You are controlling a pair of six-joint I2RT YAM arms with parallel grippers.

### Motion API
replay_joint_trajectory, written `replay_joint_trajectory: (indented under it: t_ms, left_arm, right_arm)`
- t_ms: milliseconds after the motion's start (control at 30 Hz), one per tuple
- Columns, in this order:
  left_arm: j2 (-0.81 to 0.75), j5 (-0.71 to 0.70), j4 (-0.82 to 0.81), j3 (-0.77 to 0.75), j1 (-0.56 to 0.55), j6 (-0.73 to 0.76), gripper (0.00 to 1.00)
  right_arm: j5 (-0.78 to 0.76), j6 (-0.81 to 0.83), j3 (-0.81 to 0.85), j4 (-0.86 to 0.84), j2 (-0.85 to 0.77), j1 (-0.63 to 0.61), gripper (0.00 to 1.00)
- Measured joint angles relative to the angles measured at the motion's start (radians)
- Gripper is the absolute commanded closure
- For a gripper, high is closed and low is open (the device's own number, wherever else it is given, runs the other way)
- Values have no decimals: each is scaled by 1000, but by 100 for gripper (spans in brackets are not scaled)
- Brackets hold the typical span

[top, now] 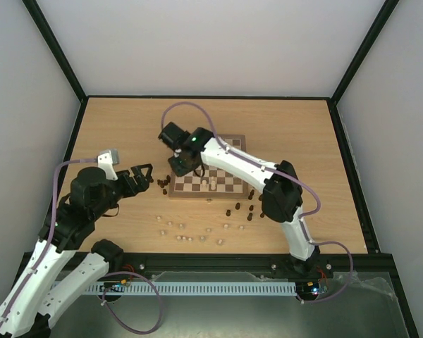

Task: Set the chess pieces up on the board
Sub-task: Place the chess piece on the chessboard.

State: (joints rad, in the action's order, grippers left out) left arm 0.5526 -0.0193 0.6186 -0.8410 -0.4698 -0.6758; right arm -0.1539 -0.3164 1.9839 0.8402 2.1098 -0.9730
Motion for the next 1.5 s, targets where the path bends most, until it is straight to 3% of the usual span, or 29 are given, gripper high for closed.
replay_joint_trajectory:
  t_ms: [333, 900, 1500]
  left_arm:
    - [36, 0, -16, 7, 0, 18, 0]
    - [57, 9, -47, 33, 0, 22, 0]
    - [63, 15, -52, 54, 0, 21, 1]
  right_arm:
    - [-36, 7, -13, 36, 4, 145, 89]
    - [8, 6, -213, 0, 14, 142, 89]
    - [31, 7, -254, -46, 14, 142, 89]
